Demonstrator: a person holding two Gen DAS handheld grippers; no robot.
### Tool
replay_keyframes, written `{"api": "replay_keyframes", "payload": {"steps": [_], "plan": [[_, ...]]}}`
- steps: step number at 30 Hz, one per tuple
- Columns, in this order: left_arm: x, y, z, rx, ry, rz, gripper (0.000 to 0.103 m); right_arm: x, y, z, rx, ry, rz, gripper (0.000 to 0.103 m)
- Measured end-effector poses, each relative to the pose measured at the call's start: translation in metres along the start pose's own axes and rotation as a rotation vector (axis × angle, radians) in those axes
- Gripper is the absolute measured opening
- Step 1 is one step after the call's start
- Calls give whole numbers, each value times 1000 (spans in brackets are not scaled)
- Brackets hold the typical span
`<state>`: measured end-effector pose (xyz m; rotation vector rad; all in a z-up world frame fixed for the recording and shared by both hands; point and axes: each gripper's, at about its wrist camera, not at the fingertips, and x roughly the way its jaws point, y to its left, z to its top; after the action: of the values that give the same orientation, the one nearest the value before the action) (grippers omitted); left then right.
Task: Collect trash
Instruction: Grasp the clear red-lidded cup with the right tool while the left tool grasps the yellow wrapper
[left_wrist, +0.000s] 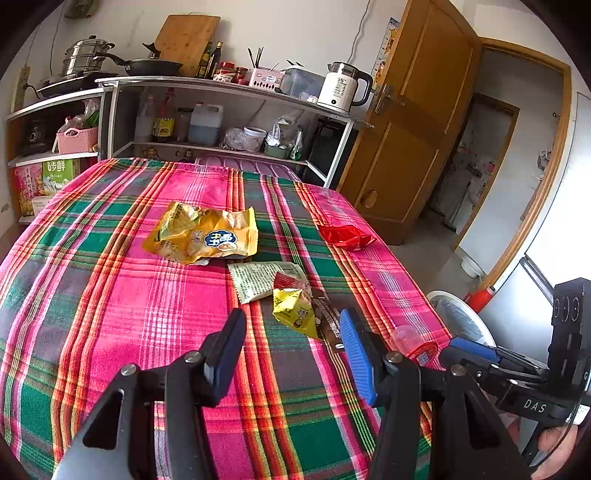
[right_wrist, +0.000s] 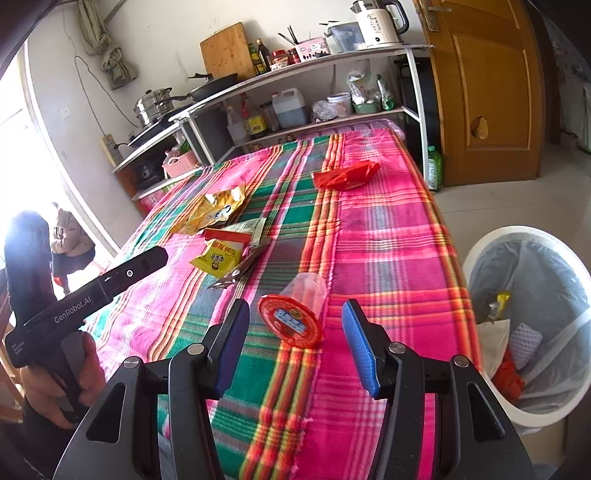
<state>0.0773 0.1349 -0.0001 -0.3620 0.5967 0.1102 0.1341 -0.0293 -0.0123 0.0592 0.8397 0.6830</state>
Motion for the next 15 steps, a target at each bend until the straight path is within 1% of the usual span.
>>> {"api": "replay_keyframes", "payload": {"steps": [6, 12, 13, 14, 15], "plan": [[8, 11, 3, -18, 14, 0, 55, 23, 7, 3, -5, 32, -21, 53], [22, 11, 6, -23, 40, -15, 55, 37, 5, 5, 0, 74, -49, 53], [25, 9, 6, -20, 46, -18, 55, 38, 3, 4, 5, 79, -51, 48], [28, 8, 6, -19, 52, -20, 55, 38, 1, 3, 7, 79, -54, 46], [31, 7, 6, -19, 60, -20, 55, 37, 0, 3, 6, 79, -57, 46]]}}
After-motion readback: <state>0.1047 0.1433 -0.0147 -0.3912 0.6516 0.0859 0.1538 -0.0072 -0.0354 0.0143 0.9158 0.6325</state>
